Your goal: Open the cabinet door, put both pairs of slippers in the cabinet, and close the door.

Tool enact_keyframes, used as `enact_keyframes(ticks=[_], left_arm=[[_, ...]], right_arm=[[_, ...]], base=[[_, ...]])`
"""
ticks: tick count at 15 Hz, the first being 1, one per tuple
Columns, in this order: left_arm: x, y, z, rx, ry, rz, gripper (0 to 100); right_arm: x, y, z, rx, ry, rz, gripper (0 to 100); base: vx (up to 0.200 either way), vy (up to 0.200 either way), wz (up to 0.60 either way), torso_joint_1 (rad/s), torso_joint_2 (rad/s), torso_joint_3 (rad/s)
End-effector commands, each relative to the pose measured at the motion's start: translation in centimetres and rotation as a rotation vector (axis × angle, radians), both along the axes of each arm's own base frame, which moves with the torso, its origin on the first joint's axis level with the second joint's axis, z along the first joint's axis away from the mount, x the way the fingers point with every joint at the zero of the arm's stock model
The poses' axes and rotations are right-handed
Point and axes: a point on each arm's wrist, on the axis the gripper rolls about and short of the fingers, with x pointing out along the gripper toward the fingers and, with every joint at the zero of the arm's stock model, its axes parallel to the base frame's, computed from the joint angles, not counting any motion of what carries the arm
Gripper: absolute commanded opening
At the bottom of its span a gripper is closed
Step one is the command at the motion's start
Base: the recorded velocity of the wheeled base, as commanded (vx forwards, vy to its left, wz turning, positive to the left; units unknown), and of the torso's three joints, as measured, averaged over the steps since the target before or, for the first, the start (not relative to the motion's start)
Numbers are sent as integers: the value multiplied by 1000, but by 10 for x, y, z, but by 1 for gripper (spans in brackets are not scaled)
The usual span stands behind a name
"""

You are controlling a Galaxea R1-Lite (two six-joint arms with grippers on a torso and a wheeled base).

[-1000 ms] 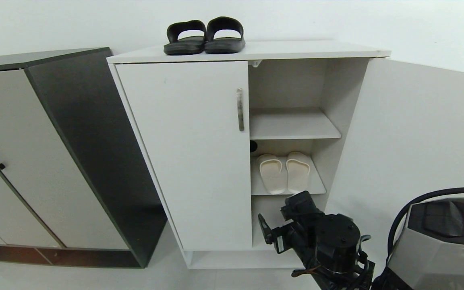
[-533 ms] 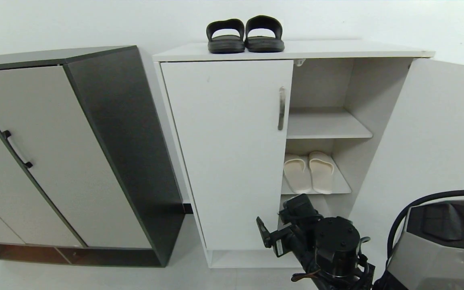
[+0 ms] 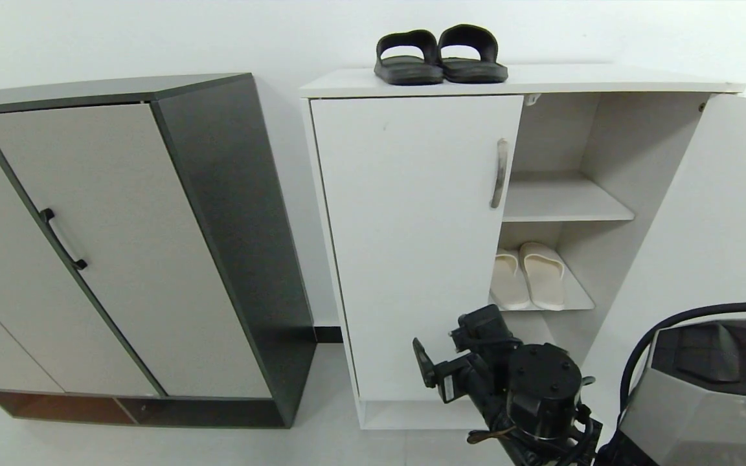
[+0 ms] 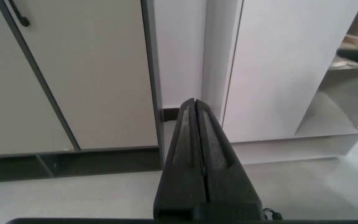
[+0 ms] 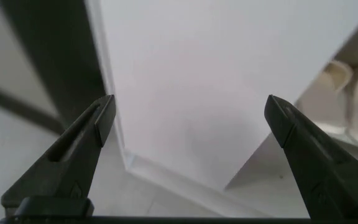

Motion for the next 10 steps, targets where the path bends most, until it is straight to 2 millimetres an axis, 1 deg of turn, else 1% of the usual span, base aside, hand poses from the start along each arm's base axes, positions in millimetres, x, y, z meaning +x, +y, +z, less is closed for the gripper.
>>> enact_keyframes(ticks=[1, 2, 10], left_arm=[[0, 0, 0, 0, 1, -1, 0], [0, 0, 0, 0, 1, -1, 0], [0, 0, 0, 0, 1, -1, 0]], right_arm=[[6, 4, 2, 26, -17, -15, 100], [9, 2, 1, 27, -16, -21, 100], [10, 1, -4, 14, -4, -28, 100]], base=[[0, 0, 0, 0, 0, 0], [0, 0, 0, 0, 0, 0], [0, 0, 0, 0, 0, 0]])
